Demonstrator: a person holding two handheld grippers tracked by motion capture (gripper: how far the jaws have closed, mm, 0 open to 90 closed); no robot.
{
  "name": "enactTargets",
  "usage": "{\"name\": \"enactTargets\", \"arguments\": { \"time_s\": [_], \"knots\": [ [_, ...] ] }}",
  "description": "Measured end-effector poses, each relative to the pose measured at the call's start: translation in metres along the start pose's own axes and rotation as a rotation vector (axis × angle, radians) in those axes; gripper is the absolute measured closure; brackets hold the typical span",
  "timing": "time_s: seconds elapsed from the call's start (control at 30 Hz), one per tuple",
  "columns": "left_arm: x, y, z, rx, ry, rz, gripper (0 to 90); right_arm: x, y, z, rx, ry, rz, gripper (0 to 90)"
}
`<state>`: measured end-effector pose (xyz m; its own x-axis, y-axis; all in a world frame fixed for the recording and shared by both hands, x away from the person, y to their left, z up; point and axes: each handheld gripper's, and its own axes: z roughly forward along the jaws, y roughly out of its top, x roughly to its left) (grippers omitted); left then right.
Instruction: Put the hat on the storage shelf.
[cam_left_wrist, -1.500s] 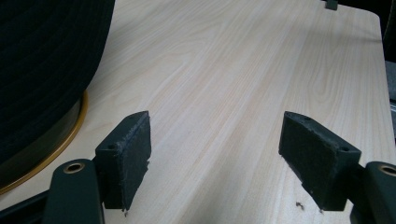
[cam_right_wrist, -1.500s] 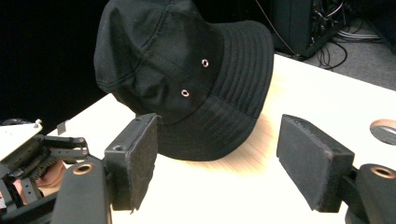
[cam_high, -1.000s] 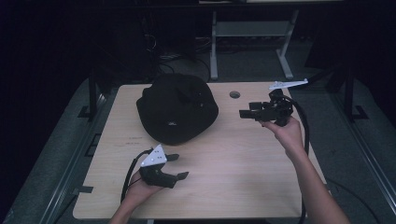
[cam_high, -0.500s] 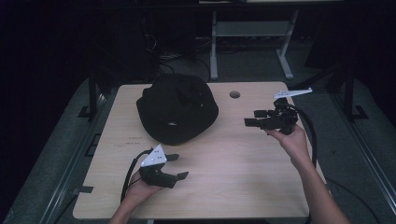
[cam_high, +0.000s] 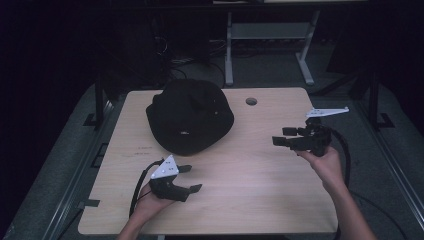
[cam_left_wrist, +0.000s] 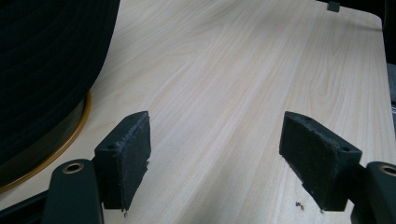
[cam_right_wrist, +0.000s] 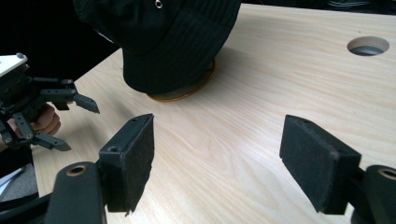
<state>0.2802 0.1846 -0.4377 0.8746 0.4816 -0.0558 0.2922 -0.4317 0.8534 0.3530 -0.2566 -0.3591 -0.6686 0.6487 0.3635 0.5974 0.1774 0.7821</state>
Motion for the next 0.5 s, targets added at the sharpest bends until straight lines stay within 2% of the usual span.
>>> {"name": "enactTargets", "arguments": {
  "time_s": [0.33,0.37,0.5],
  "knots": [
    [0.0,0.0,0.0,0.001,0.001,0.009,24.5,-0.003,-0.022,-0.007,-0.005,0.001,0.02,25.3],
    [-0.001,0.0,0.0,0.002,-0.002,-0.001,24.5,-0.003,-0.028,-0.008,-0.006,0.0,0.023,25.3],
    [-0.001,0.0,0.0,0.002,-0.001,0.001,24.5,-0.004,-0.036,-0.01,-0.017,0.003,0.025,25.1]
  ]
}}
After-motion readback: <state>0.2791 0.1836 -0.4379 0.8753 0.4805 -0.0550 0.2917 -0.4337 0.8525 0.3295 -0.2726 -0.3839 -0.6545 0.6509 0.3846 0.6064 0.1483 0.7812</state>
